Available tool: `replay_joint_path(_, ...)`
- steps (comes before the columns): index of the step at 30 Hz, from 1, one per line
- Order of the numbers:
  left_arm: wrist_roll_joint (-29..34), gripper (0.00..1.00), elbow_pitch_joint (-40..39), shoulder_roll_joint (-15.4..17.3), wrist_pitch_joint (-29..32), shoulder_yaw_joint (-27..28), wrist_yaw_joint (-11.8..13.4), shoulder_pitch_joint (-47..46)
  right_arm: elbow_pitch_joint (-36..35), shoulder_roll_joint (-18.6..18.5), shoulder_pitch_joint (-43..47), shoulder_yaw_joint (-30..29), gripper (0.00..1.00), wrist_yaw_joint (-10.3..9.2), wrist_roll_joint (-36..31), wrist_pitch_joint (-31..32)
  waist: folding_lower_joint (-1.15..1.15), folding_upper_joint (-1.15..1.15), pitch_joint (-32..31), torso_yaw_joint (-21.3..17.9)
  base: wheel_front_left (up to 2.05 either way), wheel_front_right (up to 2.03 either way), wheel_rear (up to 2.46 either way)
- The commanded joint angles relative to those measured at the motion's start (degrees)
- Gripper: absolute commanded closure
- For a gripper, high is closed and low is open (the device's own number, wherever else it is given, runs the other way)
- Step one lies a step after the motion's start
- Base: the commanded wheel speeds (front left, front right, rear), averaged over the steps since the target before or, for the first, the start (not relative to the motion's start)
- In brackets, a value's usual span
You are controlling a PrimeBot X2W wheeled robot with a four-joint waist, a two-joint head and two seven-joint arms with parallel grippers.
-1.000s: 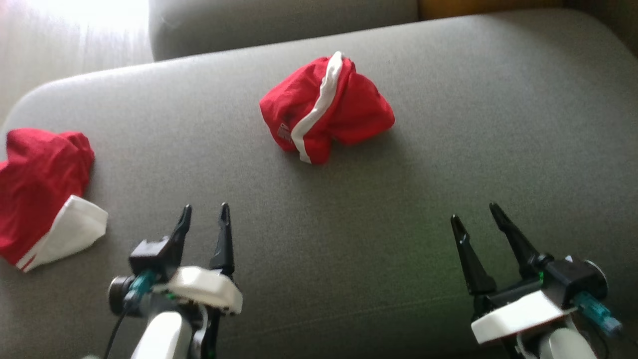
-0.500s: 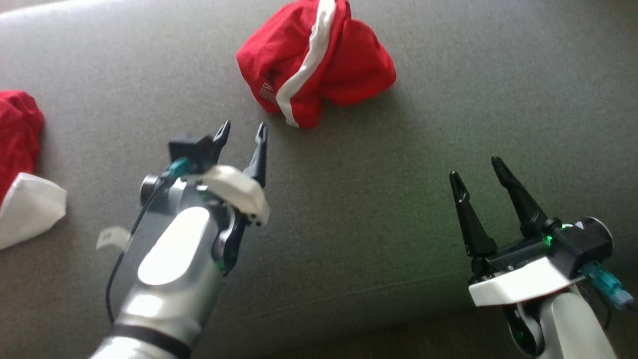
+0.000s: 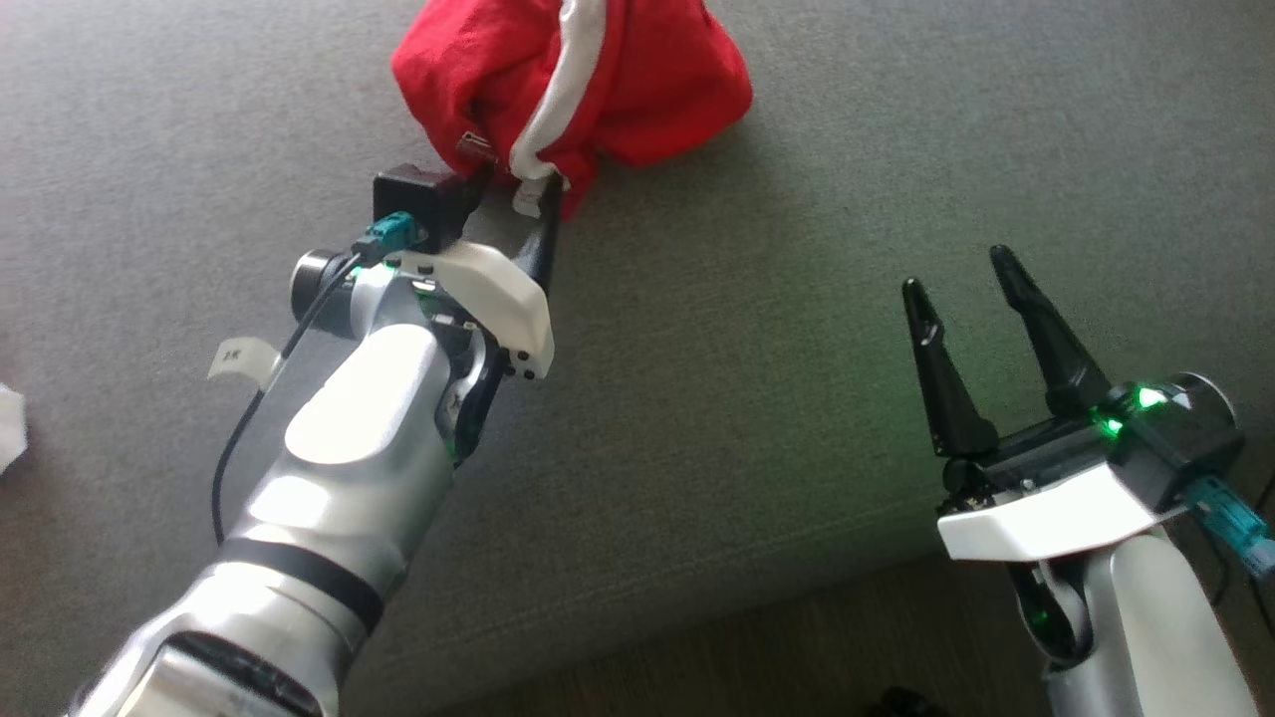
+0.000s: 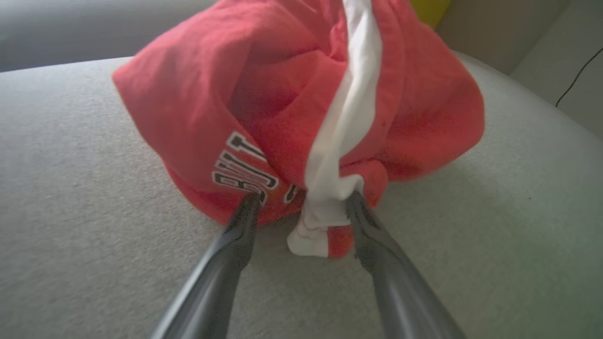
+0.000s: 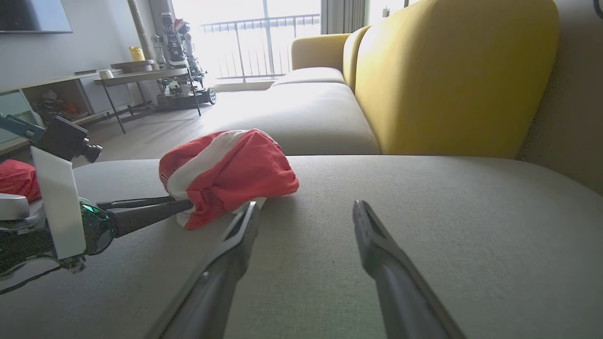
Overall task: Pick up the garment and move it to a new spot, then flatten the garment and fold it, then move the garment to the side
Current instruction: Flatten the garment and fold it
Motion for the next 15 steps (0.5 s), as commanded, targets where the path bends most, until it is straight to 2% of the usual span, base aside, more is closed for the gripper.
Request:
replay_joint_path(1,-0.72,0.58,-0.55,0.85,-0.69,0.43,-0.50,-3.20,-2.05,-0.47,-1.25,0.66,0.00,-0.01,0.53,-0.52,-0.01,0.00,0.58,-1.03,0.00,0.00,0.00)
replay_joint_path(2,-1.06,1.00,-0.29,0.85,-0.69,0.07,-0.93,-3.42,-1.99,-0.47,-1.26,0.59,0.00,-0.01,0.57,-0.52,-0.01,0.00,0.51,-1.18,0.00,0.00,0.00)
replay_joint_path(6,-3.81,1.00,0.09,0.85,-0.70,-0.21,-3.56,-3.10,-1.66,-0.47,-1.15,0.49,0.00,-0.01,0.77,-0.52,-0.01,0.00,-0.61,-1.26,0.00,0.00,0.00)
replay_joint_path(9,-4.48,1.00,-1.30,0.85,-0.70,1.09,-3.72,-2.85,-1.70,-0.47,-0.94,0.26,0.00,-0.01,0.90,-0.52,-0.01,0.00,-1.44,-0.76,0.00,0.00,0.00)
replay_joint_path(15,-6.31,1.00,-10.66,1.21,-0.70,10.19,-5.42,0.74,-0.97,-0.47,1.16,-0.22,0.00,-0.01,1.02,-0.52,-0.01,0.00,-5.76,2.28,0.00,0.00,0.00)
